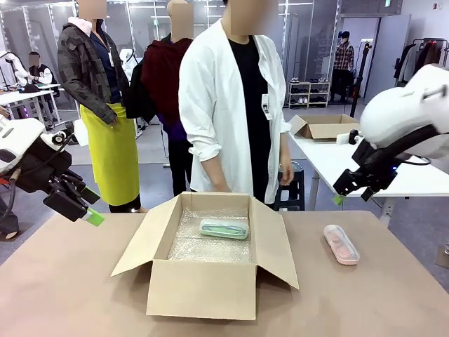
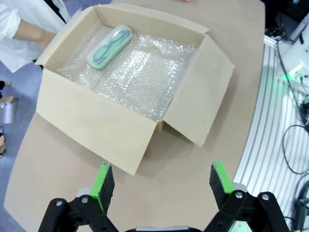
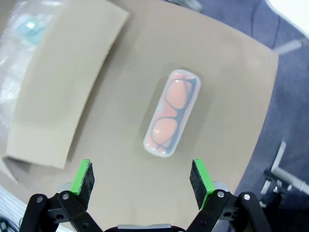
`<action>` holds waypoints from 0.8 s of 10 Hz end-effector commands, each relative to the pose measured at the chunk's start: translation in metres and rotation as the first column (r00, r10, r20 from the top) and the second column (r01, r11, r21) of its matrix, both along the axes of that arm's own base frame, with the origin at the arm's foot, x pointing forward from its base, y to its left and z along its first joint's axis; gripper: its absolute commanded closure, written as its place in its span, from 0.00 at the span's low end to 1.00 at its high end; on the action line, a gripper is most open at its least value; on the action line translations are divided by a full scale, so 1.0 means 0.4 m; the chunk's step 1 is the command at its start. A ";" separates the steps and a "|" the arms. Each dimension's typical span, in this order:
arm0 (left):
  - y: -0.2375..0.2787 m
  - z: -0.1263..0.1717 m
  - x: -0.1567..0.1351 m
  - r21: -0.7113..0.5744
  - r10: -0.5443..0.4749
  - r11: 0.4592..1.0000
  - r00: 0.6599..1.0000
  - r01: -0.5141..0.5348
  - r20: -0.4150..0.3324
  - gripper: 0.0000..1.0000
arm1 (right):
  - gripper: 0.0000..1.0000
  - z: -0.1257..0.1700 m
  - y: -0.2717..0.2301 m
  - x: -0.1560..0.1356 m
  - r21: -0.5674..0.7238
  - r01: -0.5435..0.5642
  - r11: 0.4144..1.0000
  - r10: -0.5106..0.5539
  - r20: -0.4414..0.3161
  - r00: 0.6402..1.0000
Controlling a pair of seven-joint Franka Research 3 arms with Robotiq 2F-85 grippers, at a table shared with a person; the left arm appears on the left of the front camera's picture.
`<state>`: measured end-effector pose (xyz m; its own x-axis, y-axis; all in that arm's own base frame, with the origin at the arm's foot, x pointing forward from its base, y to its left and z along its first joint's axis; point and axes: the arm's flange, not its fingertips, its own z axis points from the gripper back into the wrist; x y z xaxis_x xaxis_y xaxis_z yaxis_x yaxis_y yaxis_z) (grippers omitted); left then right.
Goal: Pack the glasses set securely to prepare it for shipping.
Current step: Put the Glasses case from the right side of the table into the Package Box.
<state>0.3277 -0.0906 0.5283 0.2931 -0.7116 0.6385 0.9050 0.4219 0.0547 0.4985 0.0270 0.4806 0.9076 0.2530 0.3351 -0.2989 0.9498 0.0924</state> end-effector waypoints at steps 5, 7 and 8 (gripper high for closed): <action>0.009 0.001 0.001 -0.013 -0.028 1.000 1.000 0.028 0.000 0.00 | 0.00 -0.201 -0.028 0.205 -0.083 0.201 0.976 -0.209 -0.090 0.974; 0.009 0.001 0.001 -0.013 -0.028 1.000 1.000 0.028 0.000 0.00 | 0.00 -0.274 -0.024 0.224 -0.096 0.228 0.969 -0.237 -0.095 0.967; 0.009 0.001 0.001 -0.013 -0.028 1.000 1.000 0.028 0.000 0.00 | 0.00 -0.307 -0.019 0.233 -0.097 0.238 0.966 -0.247 -0.096 0.964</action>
<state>0.3277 -0.0906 0.5284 0.2932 -0.7115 0.6385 0.9049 0.4221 0.0548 0.5855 0.0114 0.3599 0.9751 0.0837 0.2055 -0.0948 0.9945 0.0447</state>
